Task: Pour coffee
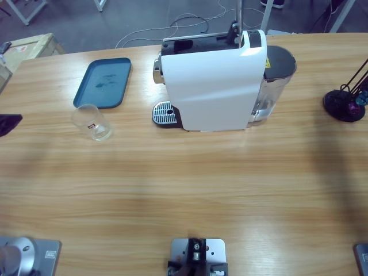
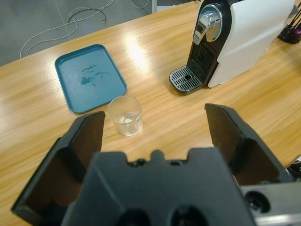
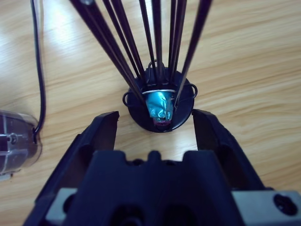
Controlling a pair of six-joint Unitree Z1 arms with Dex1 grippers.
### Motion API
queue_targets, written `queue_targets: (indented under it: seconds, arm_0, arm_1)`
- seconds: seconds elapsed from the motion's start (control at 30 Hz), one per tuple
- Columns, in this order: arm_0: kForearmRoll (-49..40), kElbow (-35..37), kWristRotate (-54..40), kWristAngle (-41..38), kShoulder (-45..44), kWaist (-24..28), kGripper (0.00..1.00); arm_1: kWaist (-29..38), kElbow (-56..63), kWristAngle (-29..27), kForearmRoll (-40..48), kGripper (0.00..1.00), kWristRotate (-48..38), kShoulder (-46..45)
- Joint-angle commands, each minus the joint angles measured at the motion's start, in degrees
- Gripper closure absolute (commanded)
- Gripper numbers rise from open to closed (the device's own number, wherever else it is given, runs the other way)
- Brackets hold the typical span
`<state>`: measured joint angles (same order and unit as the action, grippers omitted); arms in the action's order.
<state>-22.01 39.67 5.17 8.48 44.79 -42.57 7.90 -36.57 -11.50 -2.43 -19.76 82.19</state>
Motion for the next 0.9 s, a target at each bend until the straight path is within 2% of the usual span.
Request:
queue_targets:
  seconds: [0.03,0.13,0.37,0.47,0.5,0.7,0.77,0.9]
  arm_0:
    - [-0.41,-1.15,-0.48,0.39,-0.23,-0.5,0.101]
    - [-0.41,-1.17,-0.48,0.41,-0.23,-0.5,0.101]
    - [-0.32,-1.17,-0.48,0.39,-0.14,-0.5,0.101]
    - [-0.32,-1.17,-0.51,0.39,-0.11,-0.5,0.101]
    - [-0.32,-1.14,-0.48,0.39,-0.05,-0.5,0.101]
    - [-0.32,-1.17,-0.49,0.39,-0.23,-0.5,0.101]
    - [-0.32,-1.17,-0.51,0.39,-0.23,-0.5,0.101]
    - [-0.32,-1.17,-0.44,0.41,-0.32,-0.5,0.101]
  arm_1:
    - [0.54,0.44,-1.33,1.64,0.421,-1.0,4.75]
    - [0.54,0.36,-1.45,1.64,0.455,-1.23,5.29]
    - [0.54,-0.26,-1.77,1.64,0.466,-1.42,6.17]
    - [0.54,-0.47,-1.77,1.64,0.843,-1.49,6.54]
    - [0.54,-0.61,-1.77,1.64,0.875,-1.56,6.74]
    - [0.54,-0.63,-1.94,1.64,0.879,-1.77,7.0]
    - [0.54,-0.52,-2.1,1.64,1.0,-1.77,6.84]
    - [0.54,-0.72,-2.29,1.64,1.0,-2.07,7.0]
